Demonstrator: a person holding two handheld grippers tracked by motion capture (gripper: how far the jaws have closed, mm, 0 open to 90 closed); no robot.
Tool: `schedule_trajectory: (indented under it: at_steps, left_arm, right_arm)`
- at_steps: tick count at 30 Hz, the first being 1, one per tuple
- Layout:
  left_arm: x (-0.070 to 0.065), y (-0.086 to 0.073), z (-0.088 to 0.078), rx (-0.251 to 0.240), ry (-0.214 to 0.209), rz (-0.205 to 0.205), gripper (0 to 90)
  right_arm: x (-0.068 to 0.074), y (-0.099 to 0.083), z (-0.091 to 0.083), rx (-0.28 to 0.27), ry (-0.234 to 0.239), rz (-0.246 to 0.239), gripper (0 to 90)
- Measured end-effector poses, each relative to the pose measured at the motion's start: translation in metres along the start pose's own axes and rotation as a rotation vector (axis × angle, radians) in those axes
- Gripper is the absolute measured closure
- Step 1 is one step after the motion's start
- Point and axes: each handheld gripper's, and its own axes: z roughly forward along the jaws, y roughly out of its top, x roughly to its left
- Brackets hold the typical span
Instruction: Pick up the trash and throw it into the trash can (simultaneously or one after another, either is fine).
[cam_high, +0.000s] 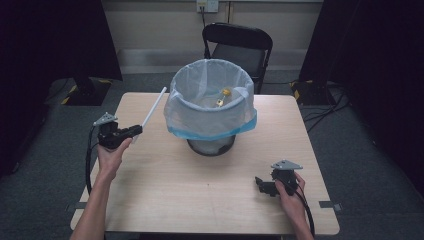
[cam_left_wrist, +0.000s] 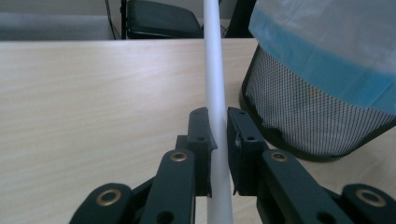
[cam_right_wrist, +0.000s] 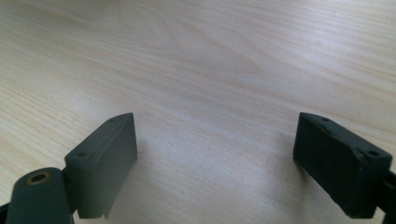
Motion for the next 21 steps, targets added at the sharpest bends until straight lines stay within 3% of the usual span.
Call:
schedule_trajectory:
  at_steps: [21]
  left_arm:
    - [-0.015,0.051,-0.015,-0.085,-0.040,0.065,80.7]
  right_arm:
    - [0.000,0.000,0.000,0.000,0.000,0.000,12.7]
